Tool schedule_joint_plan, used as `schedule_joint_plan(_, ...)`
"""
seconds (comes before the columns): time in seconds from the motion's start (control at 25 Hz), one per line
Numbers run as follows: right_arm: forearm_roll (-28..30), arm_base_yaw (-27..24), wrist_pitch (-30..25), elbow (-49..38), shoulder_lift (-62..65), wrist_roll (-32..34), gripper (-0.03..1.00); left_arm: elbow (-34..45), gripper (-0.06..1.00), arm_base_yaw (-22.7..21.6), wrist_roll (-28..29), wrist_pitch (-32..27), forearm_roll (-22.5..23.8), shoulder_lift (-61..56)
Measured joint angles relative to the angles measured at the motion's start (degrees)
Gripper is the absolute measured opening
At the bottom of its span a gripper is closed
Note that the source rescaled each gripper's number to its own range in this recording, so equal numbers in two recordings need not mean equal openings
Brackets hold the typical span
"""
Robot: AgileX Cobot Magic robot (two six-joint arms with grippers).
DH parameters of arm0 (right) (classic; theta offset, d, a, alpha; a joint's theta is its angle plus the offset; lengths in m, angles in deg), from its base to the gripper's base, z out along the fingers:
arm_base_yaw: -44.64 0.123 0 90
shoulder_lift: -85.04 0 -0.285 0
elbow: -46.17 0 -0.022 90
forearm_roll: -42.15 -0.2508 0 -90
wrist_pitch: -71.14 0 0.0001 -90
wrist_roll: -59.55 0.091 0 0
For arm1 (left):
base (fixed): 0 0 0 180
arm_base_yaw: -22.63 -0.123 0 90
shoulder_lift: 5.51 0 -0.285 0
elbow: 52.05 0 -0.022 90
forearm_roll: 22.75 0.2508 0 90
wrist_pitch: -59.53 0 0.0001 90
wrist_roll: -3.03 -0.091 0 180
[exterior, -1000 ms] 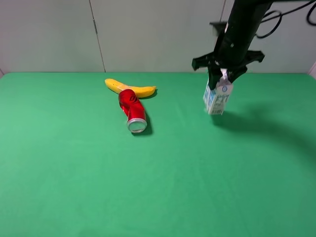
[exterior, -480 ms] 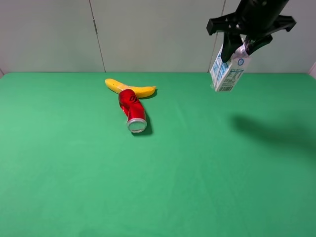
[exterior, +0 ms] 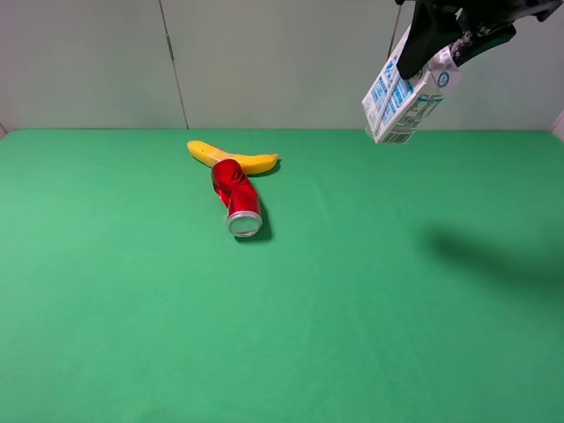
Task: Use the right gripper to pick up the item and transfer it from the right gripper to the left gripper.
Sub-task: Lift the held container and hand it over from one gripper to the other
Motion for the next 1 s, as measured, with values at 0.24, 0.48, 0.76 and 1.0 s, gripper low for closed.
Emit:
schedule_joint_plan(0.24, -4.1, 0.0, -0.8, -0.4, 3.0, -3.7, 0.0, 0.0, 0.97, 0.0, 0.0, 0.0, 0.0, 0.0)
schedule_joint_plan(0.48, -6.9, 0.0, -0.9, -1.4, 5.1, -6.8, 0.0, 0.0, 0.97, 0.0, 0.0, 0.0, 0.0, 0.0)
schedule_joint_plan(0.76, -11.5, 0.0, -0.9, -1.4, 5.2, -11.7, 0.0, 0.0, 0.97, 0.0, 0.0, 0.0, 0.0, 0.0)
schedule_joint_plan(1.0, -15.7, 0.0, -0.9, -1.5, 5.2, -16.5, 0.0, -0.1, 0.97, 0.0, 0.0, 0.1, -1.6, 1.3)
